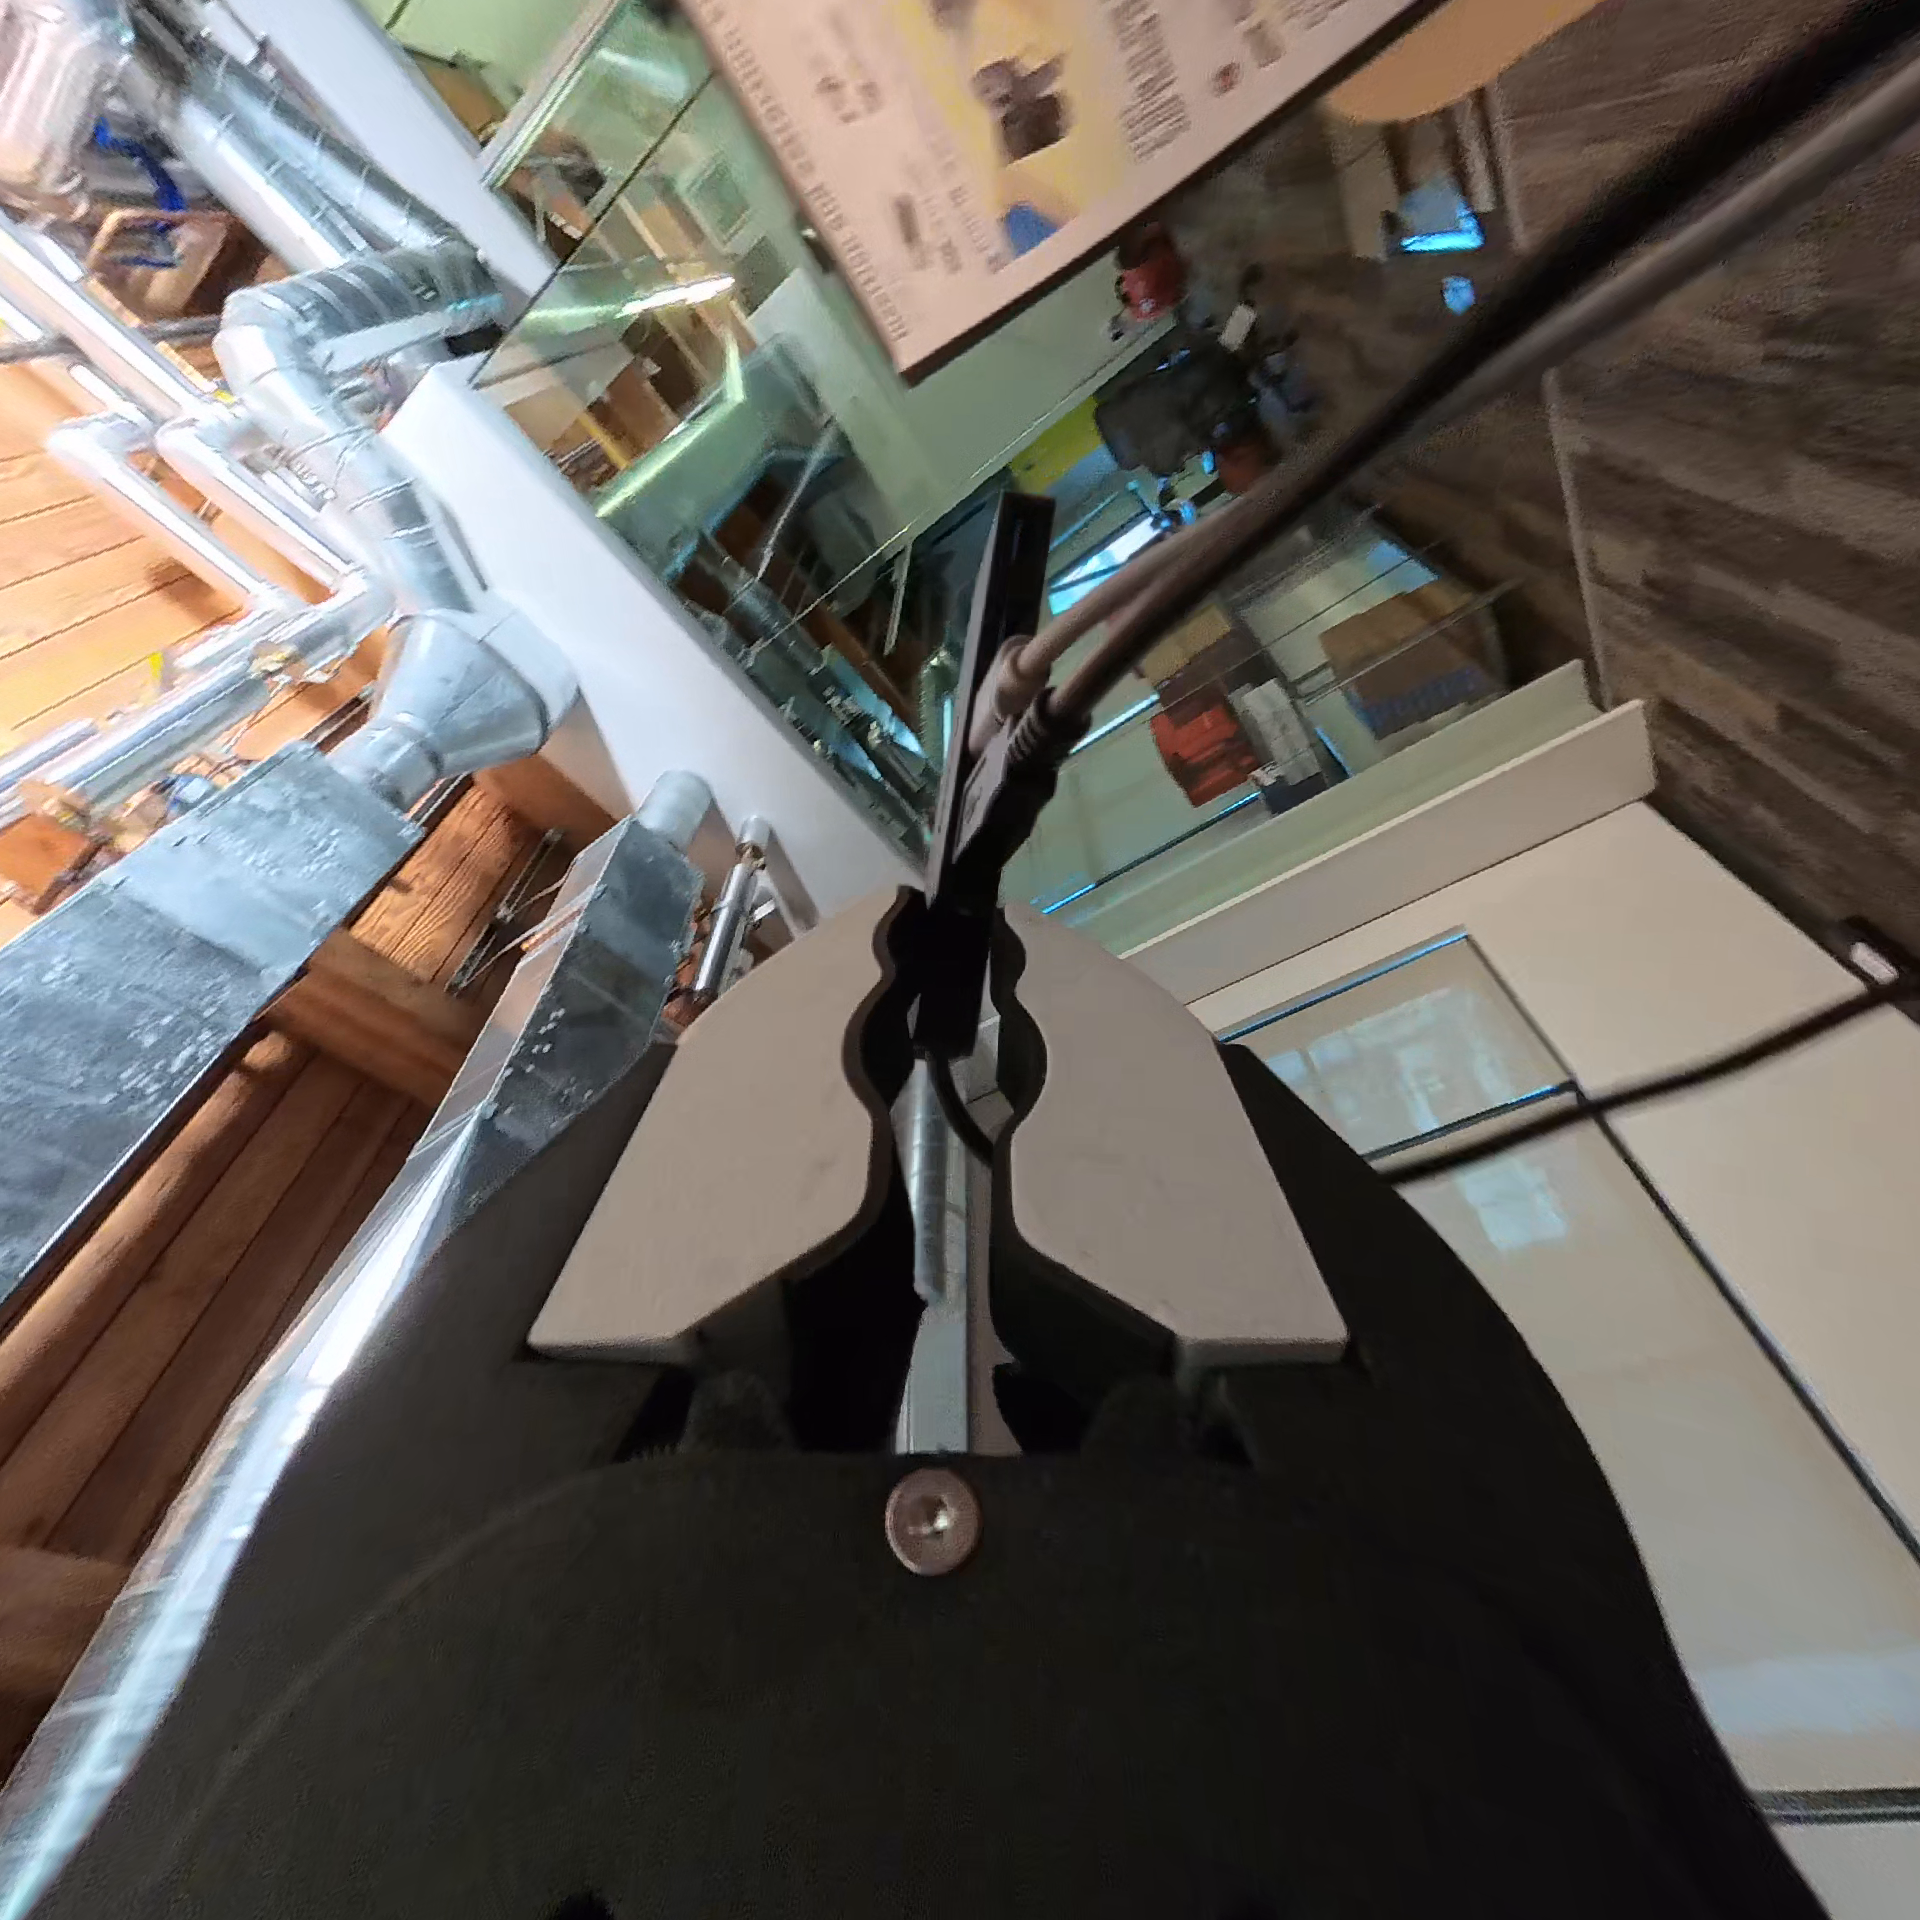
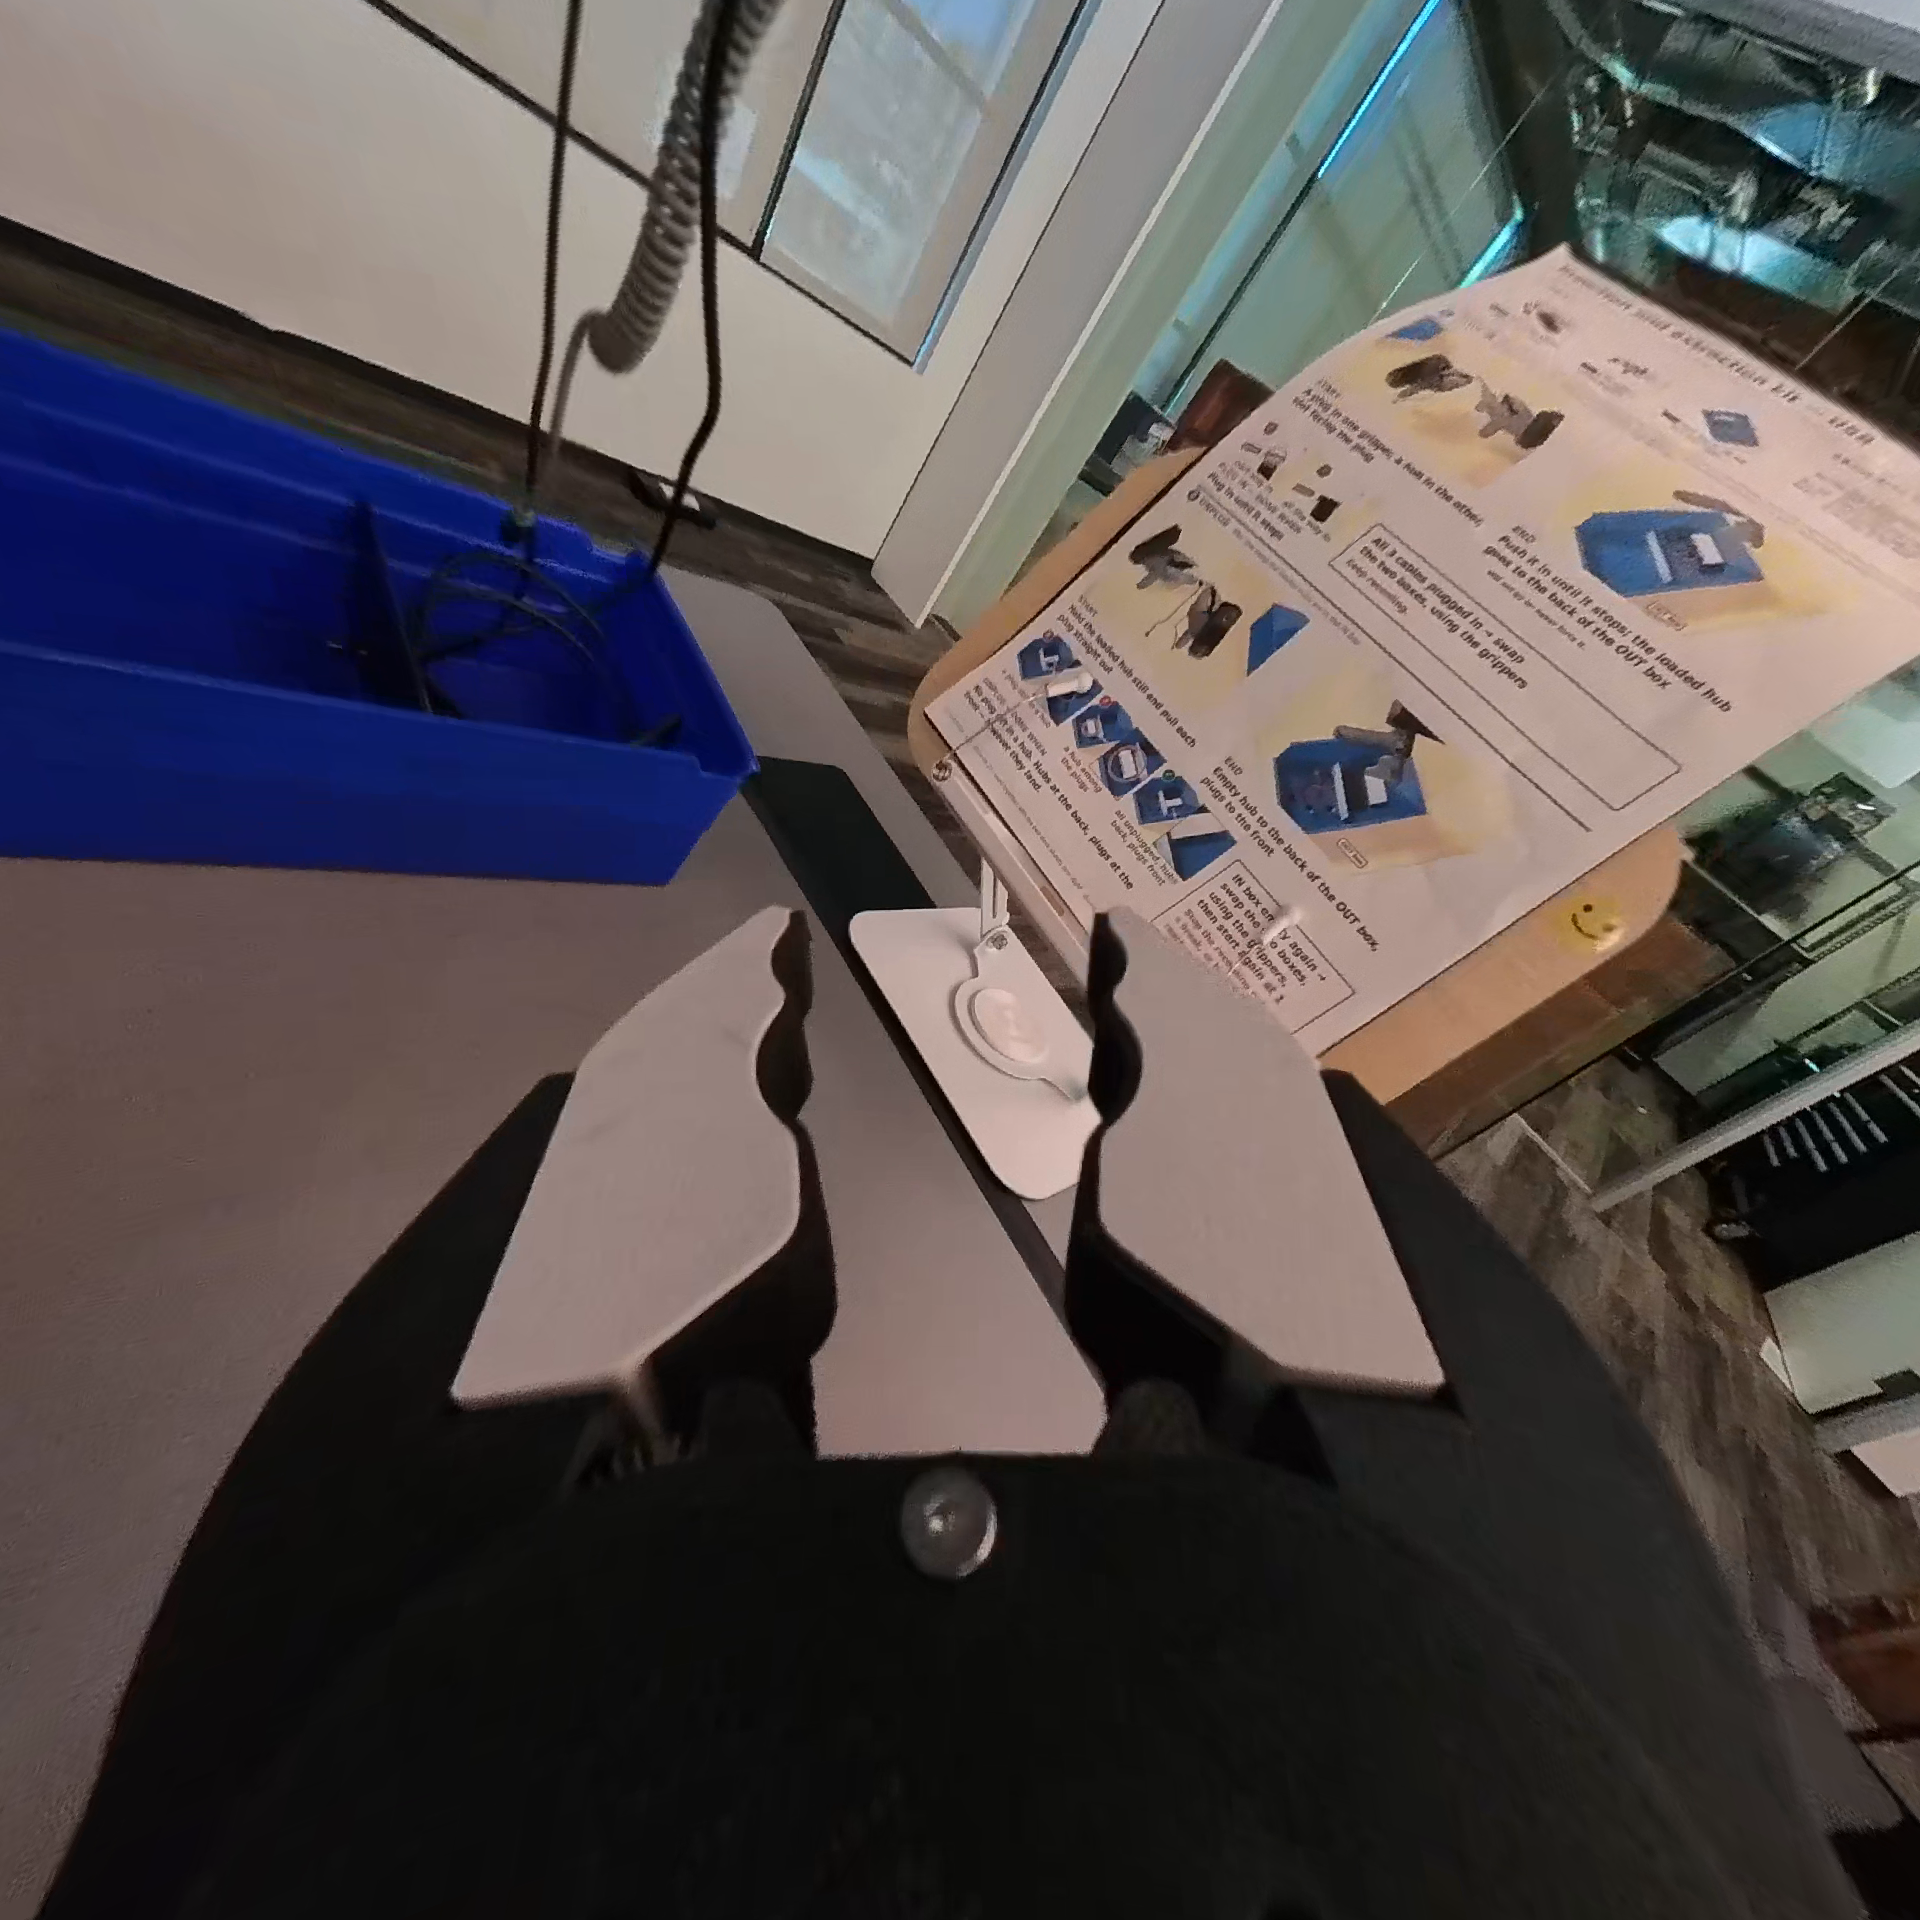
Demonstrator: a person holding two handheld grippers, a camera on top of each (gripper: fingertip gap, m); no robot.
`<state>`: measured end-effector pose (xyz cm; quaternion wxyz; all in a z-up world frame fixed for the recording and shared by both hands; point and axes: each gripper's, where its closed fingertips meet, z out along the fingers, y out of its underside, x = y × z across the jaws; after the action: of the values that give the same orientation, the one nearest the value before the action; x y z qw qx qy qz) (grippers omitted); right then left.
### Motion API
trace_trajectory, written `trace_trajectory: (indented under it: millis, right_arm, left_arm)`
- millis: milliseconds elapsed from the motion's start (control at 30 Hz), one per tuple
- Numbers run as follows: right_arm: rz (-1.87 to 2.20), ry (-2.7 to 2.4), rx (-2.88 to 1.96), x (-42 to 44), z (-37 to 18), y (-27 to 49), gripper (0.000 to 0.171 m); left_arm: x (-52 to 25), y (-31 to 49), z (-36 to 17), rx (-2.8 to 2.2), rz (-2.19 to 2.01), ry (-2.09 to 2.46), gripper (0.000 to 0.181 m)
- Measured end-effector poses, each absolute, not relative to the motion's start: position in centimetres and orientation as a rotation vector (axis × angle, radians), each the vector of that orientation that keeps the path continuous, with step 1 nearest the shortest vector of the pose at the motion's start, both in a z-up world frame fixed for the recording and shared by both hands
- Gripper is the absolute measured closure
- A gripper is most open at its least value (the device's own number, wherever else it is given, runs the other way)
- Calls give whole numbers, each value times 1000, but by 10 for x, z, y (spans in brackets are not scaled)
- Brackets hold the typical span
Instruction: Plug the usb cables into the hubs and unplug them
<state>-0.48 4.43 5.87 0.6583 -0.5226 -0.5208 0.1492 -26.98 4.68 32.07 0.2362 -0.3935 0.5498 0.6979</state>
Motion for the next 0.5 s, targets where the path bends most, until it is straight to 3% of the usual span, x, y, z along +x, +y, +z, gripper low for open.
trace_trajectory:
  millis: [233,500]
  right_arm:
    - [378,-1117,-1146,12,83,34,119]
    - [562,-1251,-1084,-6,81,-3,122]
  left_arm:
    - [-247,33,373,-1167,1913,1413,171]
    - [-230,40,338,-1188,1868,1405,171]
